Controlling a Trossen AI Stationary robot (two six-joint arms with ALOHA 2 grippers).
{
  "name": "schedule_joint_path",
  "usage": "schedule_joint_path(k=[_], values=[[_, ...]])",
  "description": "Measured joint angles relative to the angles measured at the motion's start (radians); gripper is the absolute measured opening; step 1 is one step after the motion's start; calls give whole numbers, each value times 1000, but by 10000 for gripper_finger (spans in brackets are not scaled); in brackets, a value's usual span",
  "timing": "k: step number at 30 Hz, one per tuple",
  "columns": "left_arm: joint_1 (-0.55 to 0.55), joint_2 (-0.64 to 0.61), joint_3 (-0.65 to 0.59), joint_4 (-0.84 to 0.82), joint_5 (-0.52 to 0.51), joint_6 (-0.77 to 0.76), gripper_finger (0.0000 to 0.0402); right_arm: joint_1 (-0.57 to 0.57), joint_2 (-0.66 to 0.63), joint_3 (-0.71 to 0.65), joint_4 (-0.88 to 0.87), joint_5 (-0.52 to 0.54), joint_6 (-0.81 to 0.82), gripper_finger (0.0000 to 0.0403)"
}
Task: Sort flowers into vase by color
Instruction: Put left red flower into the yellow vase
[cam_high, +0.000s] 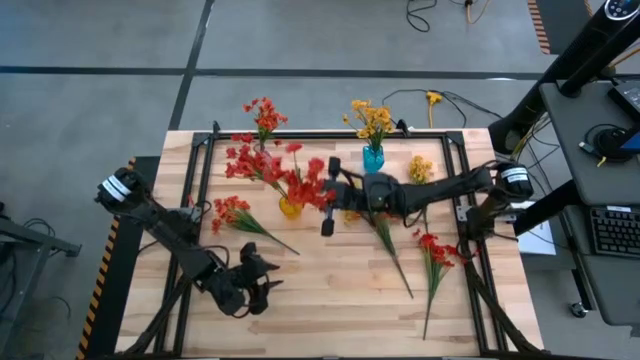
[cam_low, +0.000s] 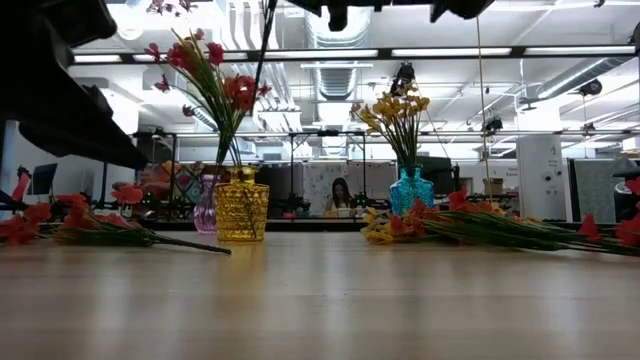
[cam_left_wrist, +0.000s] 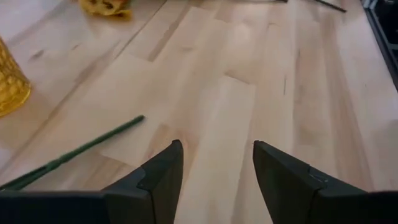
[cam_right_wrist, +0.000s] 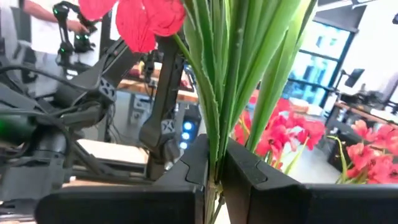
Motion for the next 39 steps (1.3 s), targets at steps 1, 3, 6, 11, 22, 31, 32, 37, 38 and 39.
schedule_joint_path(k=[1,3,6,11,22,31,32,37,38,39], values=[[-5,0,0,0,-13,0,175,-15,0,0,0,-17,10,21],[-13,0,0,0,-49,1,172,-40,0,-9,-1,-27,18,21],[-19,0,0,-2,-70,2,170,-73,6,-37,46,-66,42,21],[-20,1,-1,-5,-75,3,170,-95,34,-66,149,-123,90,21],[-19,2,-2,-5,-99,4,170,-99,49,-68,179,-123,64,21],[-19,2,-2,-6,-99,4,170,-95,50,-68,185,-123,85,21],[-19,2,-2,-6,-99,4,170,-95,50,-68,191,-123,86,21],[-19,2,-2,-6,-99,4,170,-95,50,-68,203,-123,117,21],[-19,2,-2,-6,-99,4,170,-95,50,-68,201,-122,123,21],[-19,2,-2,-6,-99,4,170,-95,50,-68,201,-122,131,22]])
